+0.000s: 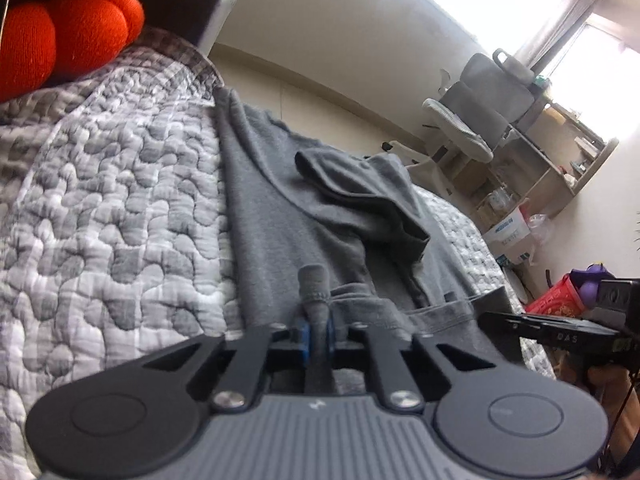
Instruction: Fold clothes
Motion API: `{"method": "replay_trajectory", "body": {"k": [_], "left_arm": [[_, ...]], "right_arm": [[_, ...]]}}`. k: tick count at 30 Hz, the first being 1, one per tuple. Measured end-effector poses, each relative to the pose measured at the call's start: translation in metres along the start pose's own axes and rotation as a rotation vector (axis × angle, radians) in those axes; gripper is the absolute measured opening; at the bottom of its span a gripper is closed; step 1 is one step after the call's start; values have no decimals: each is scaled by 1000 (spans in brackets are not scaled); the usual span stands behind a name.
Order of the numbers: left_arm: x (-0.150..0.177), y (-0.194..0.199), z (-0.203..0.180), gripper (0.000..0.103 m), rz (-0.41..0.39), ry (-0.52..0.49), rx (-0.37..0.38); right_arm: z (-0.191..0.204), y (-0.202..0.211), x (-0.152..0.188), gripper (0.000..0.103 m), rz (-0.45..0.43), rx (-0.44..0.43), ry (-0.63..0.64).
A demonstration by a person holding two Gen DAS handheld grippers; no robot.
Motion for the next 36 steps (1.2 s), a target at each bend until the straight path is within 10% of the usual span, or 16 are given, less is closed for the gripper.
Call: {"method": "replay_trajectory", "body": {"k": [36], "left_arm": [[-67, 38, -25, 7, -249, -8, 223]], "right_arm": [[34, 22, -68, 8, -251, -121, 176]]}}
Point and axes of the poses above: each gripper's, at about its wrist camera, not at the fingertips, and y roughly against the way its jaws point, z to its left, x to its underside, the point moved 4 cm from there along -y, roughly the way its jaws point, and after that the axes turned 7 degrees about -x, right-handed, at the moved point
